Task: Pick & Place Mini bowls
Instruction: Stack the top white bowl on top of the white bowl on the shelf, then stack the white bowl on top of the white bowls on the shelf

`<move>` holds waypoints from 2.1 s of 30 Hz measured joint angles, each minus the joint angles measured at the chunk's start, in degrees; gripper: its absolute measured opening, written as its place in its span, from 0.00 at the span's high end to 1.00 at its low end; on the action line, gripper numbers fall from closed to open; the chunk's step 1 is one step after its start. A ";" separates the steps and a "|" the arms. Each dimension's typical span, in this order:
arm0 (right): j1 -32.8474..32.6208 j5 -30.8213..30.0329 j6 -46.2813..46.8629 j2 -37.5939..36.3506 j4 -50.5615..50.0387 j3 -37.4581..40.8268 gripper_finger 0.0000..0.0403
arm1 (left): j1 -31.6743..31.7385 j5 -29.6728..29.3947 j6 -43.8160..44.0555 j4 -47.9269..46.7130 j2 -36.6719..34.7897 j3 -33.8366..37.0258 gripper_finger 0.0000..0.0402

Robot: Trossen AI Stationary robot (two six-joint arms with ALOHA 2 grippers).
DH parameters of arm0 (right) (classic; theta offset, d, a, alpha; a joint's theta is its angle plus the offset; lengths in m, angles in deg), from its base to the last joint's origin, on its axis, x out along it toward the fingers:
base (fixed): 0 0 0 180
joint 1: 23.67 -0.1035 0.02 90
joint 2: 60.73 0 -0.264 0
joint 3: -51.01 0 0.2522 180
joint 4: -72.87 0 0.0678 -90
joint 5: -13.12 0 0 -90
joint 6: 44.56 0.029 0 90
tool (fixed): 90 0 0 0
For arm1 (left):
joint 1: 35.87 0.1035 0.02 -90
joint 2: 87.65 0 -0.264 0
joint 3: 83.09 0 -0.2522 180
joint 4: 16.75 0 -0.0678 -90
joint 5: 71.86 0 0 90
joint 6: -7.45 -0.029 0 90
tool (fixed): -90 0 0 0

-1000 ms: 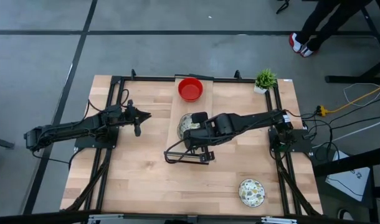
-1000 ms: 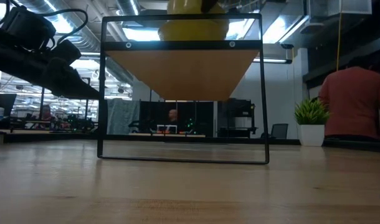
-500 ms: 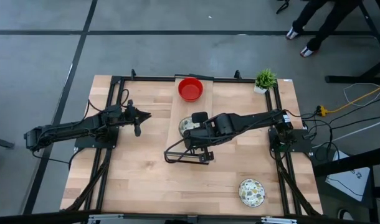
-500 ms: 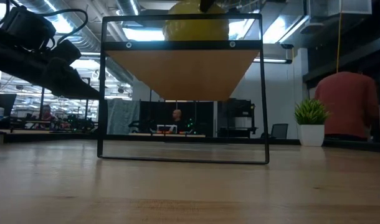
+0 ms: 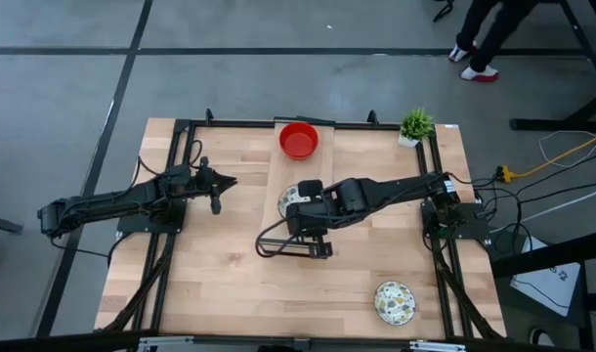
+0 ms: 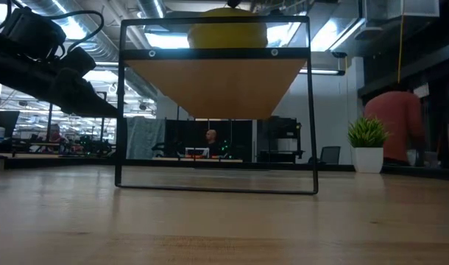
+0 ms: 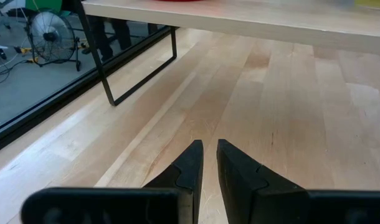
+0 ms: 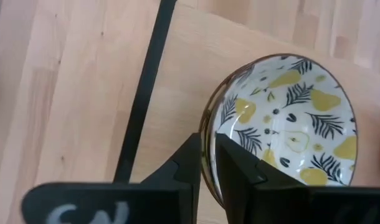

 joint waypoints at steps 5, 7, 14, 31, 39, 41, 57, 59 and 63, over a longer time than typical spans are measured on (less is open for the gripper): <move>-0.16 -0.01 1.41 0.00 -0.16 -0.02 0.88 | -0.01 0.00 0.00 0.00 -0.02 0.00 0.89; -0.31 0.02 0.92 0.00 -0.18 -0.05 0.88 | -0.02 0.00 0.00 0.00 0.00 0.00 0.89; -0.46 0.02 -0.07 0.00 -0.48 -3.63 0.90 | 0.00 0.00 0.00 -0.01 -0.01 0.00 0.89; -2.16 3.21 4.63 -2.63 -5.49 -5.95 0.99 | -0.02 0.00 0.00 -0.02 0.00 0.00 0.89; -6.65 3.25 12.78 -2.64 -12.55 -5.95 0.96 | -0.01 0.00 0.00 0.06 0.00 0.00 0.89; -8.13 4.17 13.62 -3.08 -12.58 -5.95 0.97 | -0.01 -0.02 0.00 0.18 -0.01 0.01 0.89; -16.98 4.09 29.29 -6.86 -12.61 -5.95 0.96 | 0.00 -0.04 0.00 0.40 0.00 0.02 0.89; -17.64 4.48 30.27 -6.86 -12.63 -5.95 0.95 | -0.01 -0.04 0.00 0.41 -0.01 0.02 0.89; -18.73 5.50 30.32 -6.95 -12.63 -5.95 0.96 | -0.01 -0.04 0.00 0.42 -0.01 0.02 0.89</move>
